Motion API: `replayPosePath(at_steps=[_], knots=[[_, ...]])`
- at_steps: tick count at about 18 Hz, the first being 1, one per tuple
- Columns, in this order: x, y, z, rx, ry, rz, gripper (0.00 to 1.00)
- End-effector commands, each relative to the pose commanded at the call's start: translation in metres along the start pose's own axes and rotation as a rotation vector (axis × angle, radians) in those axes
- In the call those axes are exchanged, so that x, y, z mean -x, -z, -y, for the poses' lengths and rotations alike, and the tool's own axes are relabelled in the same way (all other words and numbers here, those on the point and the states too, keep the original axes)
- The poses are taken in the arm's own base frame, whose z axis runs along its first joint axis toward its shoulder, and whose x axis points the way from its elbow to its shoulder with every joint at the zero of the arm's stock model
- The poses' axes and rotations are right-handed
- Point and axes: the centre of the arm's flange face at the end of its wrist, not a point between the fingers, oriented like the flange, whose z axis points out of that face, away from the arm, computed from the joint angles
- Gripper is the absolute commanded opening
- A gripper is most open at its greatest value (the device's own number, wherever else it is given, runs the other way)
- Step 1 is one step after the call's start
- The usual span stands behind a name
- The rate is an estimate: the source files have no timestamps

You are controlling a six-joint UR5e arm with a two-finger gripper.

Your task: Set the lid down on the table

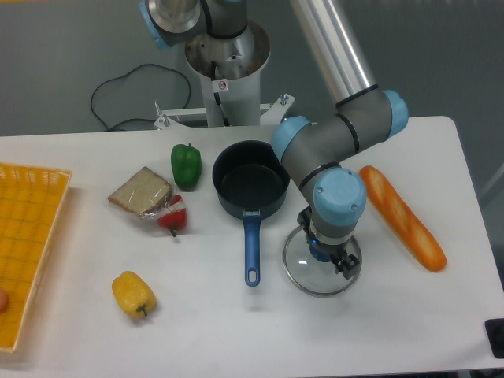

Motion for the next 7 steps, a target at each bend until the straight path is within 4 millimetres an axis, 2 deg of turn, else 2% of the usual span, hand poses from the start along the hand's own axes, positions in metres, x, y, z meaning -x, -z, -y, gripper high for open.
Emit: replayPosePath(at_steps=[5, 7], knots=[[-0.014, 0.033, 0.024, -0.008, -0.037, 0.048, 1.00], [-0.023, 0.045, 0.026, -0.014, -0.043, 0.056, 1.00]])
